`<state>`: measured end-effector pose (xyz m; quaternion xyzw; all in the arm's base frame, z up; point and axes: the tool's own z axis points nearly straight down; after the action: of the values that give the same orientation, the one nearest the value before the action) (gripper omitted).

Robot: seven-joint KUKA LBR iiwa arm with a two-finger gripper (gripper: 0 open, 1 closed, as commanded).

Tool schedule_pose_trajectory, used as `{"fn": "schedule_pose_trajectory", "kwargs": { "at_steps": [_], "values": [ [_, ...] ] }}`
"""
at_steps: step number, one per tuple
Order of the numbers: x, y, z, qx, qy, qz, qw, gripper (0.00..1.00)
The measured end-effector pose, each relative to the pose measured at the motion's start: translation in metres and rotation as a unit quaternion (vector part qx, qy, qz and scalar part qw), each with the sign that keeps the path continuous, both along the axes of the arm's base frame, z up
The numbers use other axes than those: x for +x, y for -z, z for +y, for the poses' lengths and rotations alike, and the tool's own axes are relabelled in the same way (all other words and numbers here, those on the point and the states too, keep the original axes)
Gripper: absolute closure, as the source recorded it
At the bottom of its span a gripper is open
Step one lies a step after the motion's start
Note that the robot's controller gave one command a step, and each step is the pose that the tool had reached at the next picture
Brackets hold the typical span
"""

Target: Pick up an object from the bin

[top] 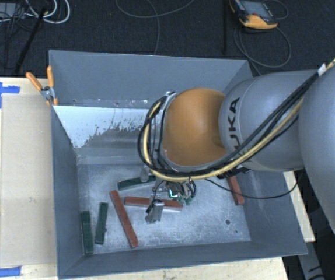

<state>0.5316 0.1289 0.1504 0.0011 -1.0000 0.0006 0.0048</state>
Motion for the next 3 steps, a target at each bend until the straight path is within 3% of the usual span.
{"fn": "schedule_pose_trajectory", "kwargs": {
  "at_steps": [1, 2, 3],
  "values": [
    [0.0179, 0.0806, 0.0002, 0.001, 0.013, -0.0052, 0.9999, 0.0],
    [0.0219, 0.0762, 0.0001, 0.002, 0.014, -0.0116, 0.9998, 1.0],
    [0.018, 0.0804, 0.0001, 0.001, 0.014, -0.0053, 0.9999, 0.0]
  ]
}}
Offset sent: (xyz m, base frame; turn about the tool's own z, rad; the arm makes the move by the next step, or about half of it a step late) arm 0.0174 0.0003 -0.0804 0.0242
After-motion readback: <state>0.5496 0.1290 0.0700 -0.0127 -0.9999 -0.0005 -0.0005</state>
